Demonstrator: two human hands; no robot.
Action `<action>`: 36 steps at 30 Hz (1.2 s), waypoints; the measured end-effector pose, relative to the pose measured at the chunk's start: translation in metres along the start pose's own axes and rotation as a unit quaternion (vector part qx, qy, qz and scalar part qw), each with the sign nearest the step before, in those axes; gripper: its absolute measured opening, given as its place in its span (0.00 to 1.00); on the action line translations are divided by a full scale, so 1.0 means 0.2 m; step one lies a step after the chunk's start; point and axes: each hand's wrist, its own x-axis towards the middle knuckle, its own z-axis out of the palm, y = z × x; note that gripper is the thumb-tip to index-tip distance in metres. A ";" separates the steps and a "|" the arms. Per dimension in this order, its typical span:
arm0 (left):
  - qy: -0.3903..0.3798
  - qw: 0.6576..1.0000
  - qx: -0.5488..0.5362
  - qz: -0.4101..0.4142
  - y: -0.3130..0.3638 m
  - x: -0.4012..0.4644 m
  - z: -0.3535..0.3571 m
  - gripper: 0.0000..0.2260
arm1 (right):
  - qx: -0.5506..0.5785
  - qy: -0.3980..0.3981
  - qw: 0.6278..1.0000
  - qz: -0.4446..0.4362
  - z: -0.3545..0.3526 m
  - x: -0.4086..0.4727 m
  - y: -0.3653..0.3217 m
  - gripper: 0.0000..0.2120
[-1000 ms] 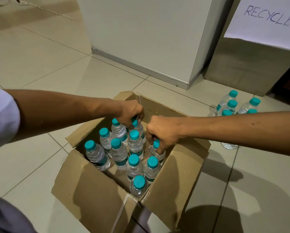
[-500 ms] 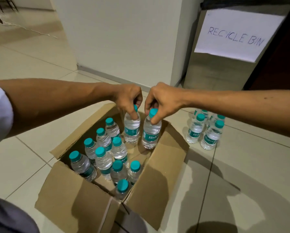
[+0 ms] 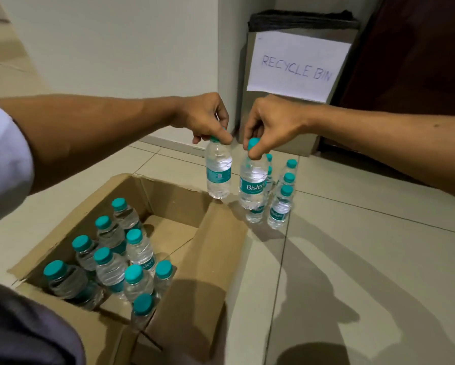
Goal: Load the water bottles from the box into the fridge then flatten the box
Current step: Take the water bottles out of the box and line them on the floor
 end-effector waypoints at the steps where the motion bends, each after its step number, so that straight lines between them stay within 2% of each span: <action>1: -0.008 1.000 -0.007 0.000 0.01 0.04 0.04 0.08 | -0.010 -0.013 1.000 0.011 0.02 -0.02 0.03 0.09; 10: -0.132 0.991 0.006 -0.026 0.02 0.29 0.47 0.10 | -0.107 -0.084 0.989 0.059 0.32 -0.10 0.28 0.13; 19: -0.139 0.988 0.062 -0.016 -0.07 0.42 0.72 0.10 | -0.134 -0.108 0.984 0.047 0.56 -0.08 0.43 0.13; 36: -0.124 0.989 0.084 -0.008 -0.12 0.48 0.84 0.11 | -0.127 -0.088 0.986 0.063 0.63 -0.05 0.53 0.13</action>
